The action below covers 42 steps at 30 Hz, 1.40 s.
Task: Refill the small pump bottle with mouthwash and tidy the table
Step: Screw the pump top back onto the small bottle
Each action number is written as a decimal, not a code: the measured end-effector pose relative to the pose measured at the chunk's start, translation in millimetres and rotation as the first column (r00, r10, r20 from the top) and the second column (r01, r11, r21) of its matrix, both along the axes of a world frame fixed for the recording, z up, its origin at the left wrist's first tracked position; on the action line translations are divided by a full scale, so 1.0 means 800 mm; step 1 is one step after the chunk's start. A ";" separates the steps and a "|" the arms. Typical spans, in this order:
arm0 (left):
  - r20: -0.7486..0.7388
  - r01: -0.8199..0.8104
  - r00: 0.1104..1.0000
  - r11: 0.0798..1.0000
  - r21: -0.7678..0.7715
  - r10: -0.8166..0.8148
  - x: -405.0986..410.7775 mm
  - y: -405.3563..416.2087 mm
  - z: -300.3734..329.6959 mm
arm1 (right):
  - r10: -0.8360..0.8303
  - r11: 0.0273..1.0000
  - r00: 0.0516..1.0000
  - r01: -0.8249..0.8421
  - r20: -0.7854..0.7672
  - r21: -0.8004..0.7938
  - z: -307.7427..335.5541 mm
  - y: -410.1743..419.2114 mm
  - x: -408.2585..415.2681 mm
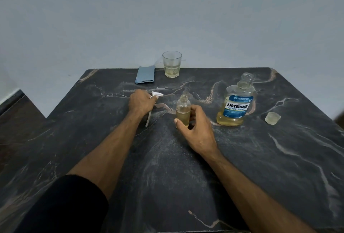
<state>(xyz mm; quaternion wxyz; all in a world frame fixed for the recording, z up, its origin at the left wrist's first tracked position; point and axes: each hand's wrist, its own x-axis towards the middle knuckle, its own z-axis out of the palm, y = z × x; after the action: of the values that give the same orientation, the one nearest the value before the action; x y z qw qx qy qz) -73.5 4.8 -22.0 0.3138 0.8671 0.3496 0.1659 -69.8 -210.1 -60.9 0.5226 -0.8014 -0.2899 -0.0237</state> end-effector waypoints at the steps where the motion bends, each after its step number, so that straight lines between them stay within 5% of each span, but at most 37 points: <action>1: 0.065 0.019 0.998 0.999 -0.051 -0.015 -0.002 -0.002 0.004 | 0.003 1.000 1.000 -0.003 -0.004 -0.001 0.000 0.000 0.000; 7: 0.468 0.255 0.882 0.888 -0.382 -0.052 -0.019 -0.014 0.071 | 0.010 1.000 1.000 -0.010 -0.005 -0.004 0.000 0.000 0.000; 16: 0.809 0.559 0.586 0.750 -0.355 -0.054 -0.027 -0.064 0.161 | 0.008 1.000 1.000 -0.008 -0.022 -0.010 0.002 -0.001 -0.002; 24: 0.832 0.522 0.554 0.791 -0.320 -0.030 -0.023 -0.090 0.148 | 0.007 1.000 1.000 -0.007 -0.018 -0.013 0.001 0.000 -0.001; 42: 0.759 0.452 0.641 0.855 -0.253 -0.115 -0.038 -0.116 0.077 | -0.001 1.000 1.000 0.001 0.006 -0.003 0.002 0.001 -0.002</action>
<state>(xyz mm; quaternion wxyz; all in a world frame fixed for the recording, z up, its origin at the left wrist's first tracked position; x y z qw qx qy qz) -103.8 -87.8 40.0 0.6266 0.6864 0.0805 0.3602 -71.5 -209.3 -59.4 0.5206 -0.8023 -0.2911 -0.0260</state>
